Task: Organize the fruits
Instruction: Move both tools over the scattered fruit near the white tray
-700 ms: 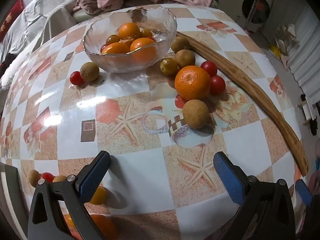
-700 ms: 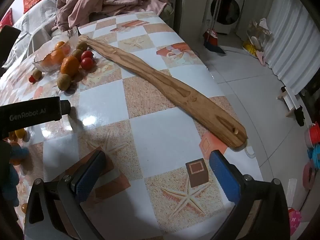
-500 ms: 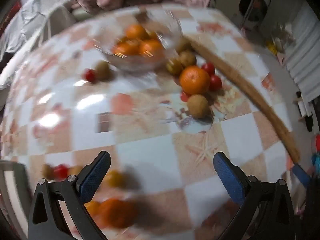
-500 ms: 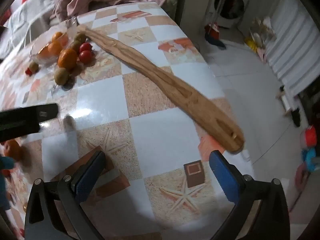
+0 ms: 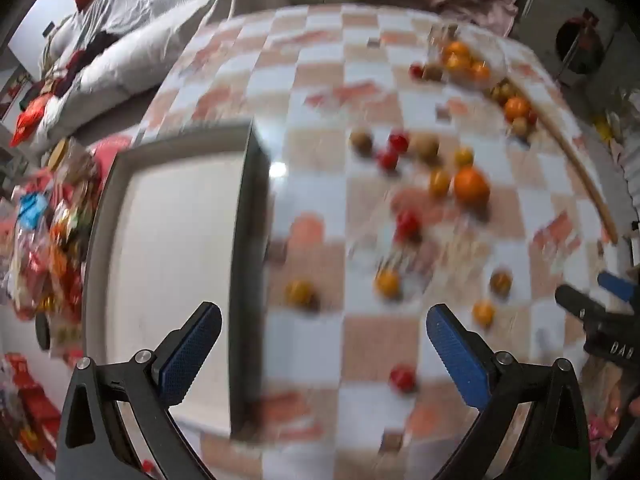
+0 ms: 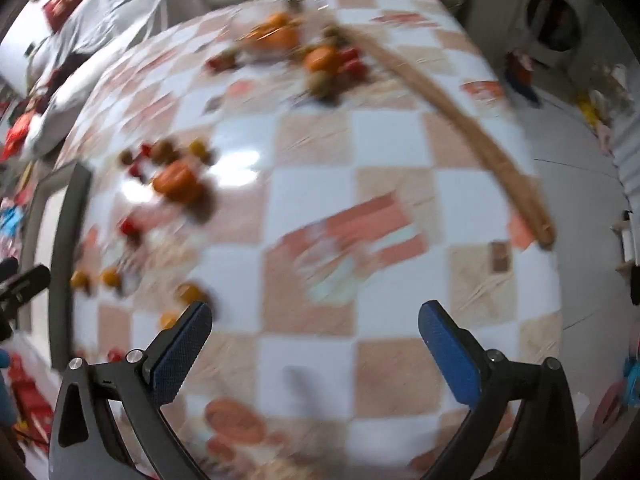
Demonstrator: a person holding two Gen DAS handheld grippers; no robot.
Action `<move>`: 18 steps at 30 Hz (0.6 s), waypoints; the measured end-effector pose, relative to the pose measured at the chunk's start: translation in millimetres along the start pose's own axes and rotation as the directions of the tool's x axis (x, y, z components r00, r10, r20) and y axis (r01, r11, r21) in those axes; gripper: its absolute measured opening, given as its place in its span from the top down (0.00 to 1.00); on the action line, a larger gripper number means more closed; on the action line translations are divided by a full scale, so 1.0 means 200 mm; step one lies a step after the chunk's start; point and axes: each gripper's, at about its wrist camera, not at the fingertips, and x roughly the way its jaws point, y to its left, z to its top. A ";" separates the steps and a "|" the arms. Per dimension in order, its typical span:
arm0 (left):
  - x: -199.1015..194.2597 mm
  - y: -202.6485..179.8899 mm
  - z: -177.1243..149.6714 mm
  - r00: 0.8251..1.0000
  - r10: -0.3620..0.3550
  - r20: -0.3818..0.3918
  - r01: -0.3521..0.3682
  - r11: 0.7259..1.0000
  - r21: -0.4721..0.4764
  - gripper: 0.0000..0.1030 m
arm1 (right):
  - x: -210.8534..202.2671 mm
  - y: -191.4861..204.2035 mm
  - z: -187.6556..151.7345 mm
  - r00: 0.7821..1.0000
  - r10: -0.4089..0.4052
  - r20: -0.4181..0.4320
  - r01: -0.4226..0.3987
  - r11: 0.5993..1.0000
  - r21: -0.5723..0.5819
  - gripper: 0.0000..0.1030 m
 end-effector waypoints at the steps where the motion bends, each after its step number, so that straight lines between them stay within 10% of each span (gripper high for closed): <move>1: 0.00 0.00 -0.03 1.000 -0.008 -0.011 0.008 1.000 0.005 0.00 | -0.01 0.03 -0.01 1.000 0.003 -0.009 -0.003 1.000 -0.008 0.00; 18: 0.04 0.05 -0.24 0.992 -0.073 -0.104 0.078 0.996 0.045 0.00 | -0.11 0.29 -0.13 1.000 0.008 -0.012 -0.008 1.000 0.002 0.00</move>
